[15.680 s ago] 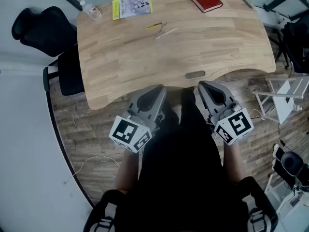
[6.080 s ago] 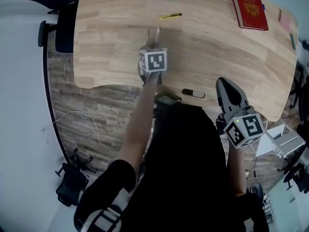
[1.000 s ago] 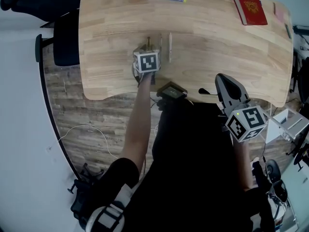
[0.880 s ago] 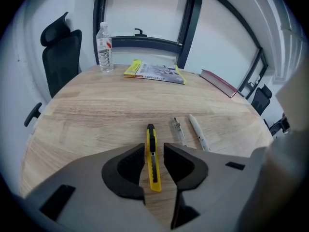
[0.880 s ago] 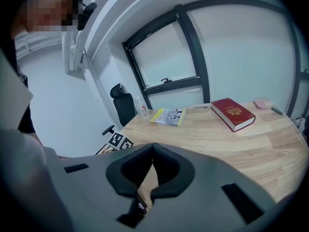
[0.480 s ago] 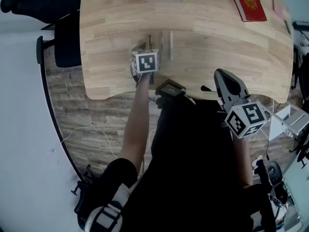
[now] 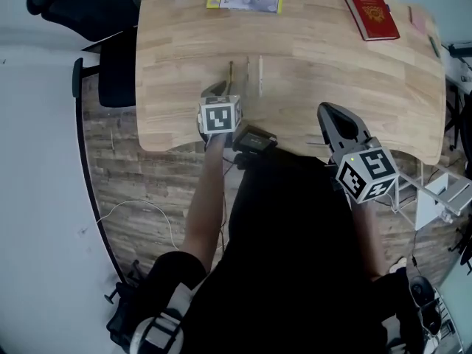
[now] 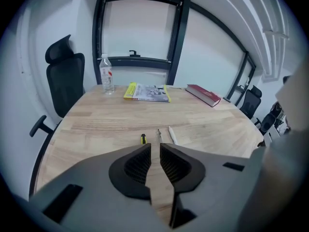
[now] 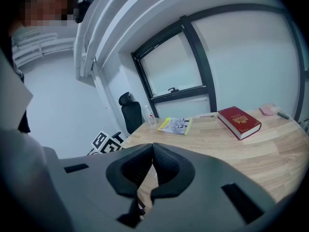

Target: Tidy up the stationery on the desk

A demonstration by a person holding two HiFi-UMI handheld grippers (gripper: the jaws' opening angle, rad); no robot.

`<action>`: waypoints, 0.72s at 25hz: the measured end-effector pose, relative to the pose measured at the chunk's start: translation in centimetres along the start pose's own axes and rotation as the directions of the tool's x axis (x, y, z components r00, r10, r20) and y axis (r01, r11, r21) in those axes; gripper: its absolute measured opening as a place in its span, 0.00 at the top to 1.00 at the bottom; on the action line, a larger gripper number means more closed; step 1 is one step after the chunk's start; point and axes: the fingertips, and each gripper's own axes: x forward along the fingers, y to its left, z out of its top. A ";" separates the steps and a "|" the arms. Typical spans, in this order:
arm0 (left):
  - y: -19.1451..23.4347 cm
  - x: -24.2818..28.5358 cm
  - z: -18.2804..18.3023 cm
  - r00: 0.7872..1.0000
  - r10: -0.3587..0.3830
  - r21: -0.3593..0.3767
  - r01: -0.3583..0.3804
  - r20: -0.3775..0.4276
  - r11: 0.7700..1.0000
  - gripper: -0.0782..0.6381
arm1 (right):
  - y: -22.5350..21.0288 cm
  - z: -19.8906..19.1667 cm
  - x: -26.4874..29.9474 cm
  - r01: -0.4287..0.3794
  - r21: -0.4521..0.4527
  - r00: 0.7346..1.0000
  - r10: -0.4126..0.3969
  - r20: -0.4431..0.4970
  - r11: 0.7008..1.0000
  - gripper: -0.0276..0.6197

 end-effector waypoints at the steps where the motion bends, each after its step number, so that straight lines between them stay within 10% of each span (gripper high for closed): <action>1: -0.4 -0.8 -0.2 1.000 0.003 0.003 -0.003 0.001 1.000 0.78 | 0.0 0.1 -0.5 -0.006 0.000 1.000 0.006 0.008 1.000 0.93; 12: -6.3 -8.7 -4.5 1.000 0.000 0.058 0.000 0.006 0.998 0.83 | -2.2 -4.3 -7.6 0.011 0.026 1.000 -0.011 -0.002 1.000 0.93; 18: -10.8 -15.1 -3.5 0.986 -0.070 -0.013 0.072 0.149 0.997 0.83 | -3.5 -5.7 -10.9 0.012 0.014 1.000 -0.012 0.024 1.000 0.93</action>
